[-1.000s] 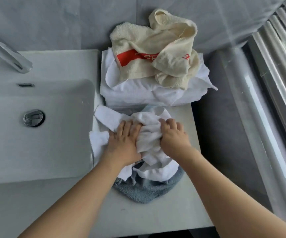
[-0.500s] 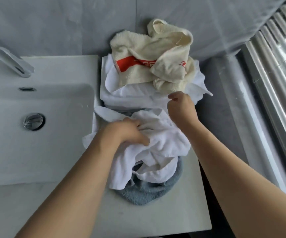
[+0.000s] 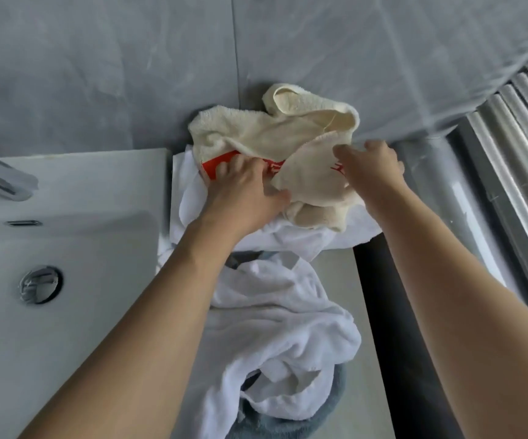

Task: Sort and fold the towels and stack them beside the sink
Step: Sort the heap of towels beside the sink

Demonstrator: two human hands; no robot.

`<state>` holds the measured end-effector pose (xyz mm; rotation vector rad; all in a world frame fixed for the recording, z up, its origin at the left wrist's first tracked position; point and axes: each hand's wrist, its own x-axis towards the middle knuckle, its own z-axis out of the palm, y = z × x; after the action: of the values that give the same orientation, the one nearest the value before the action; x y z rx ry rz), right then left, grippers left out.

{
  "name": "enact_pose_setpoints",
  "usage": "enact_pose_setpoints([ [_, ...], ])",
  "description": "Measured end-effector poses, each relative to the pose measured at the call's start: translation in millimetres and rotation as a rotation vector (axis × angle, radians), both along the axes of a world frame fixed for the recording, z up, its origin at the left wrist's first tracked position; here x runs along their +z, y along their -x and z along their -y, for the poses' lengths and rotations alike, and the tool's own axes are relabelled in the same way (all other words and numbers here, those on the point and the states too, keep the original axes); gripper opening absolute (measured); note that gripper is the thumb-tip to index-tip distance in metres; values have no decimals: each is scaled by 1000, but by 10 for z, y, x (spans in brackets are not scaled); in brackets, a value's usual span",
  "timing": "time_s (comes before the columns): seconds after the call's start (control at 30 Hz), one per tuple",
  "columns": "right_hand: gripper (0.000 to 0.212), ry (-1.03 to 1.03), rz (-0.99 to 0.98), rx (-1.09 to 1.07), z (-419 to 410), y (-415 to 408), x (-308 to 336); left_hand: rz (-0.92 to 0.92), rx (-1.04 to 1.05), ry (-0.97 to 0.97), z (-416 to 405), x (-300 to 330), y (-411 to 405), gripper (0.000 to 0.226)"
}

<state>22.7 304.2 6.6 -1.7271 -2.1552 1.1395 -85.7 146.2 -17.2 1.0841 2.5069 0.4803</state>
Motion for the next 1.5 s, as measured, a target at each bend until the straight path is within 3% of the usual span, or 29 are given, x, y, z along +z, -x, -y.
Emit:
enact_pose_setpoints([
  [0.1, 62, 3, 54, 33, -131, 127, -46, -170, 98, -66, -130, -70, -155, 98],
  [0.2, 60, 23, -27, 68, -191, 227, -79, -283, 167, -214, -195, -202, -233, 102],
  [0.37, 11, -4, -160, 127, -247, 313, 0, -415, 130, -255, -164, -288, -202, 38],
  [0.53, 16, 134, -451, 200, -118, 211, 339, -269, 224, -411, -26, -137, -165, 28],
  [0.63, 34, 350, -637, 209, 11, 77, 522, 15, 239, -655, 130, 108, -233, 19],
  [0.73, 23, 463, -703, 224, 200, -64, 659, 140, 279, -792, 256, 335, -341, 31],
  [0.87, 18, 625, -687, 153, 472, -270, 728, 243, 331, -839, 431, 432, -512, 19],
  [1.0, 20, 797, -611, 161, 725, -526, 738, 518, 410, -760, 669, 405, -694, 35],
  [1.17, 23, 925, -430, 263, 986, -841, 621, 674, 372, -611, 963, 338, -833, 47],
  [1.3, 12, 957, -210, 275, 1113, -1051, 348, 607, 157, -227, 1199, 149, -873, 63],
  [1.5, 23, 701, 152, 255, 1428, -1148, -409, 353, -15, 142, 1416, -490, -1247, 73],
])
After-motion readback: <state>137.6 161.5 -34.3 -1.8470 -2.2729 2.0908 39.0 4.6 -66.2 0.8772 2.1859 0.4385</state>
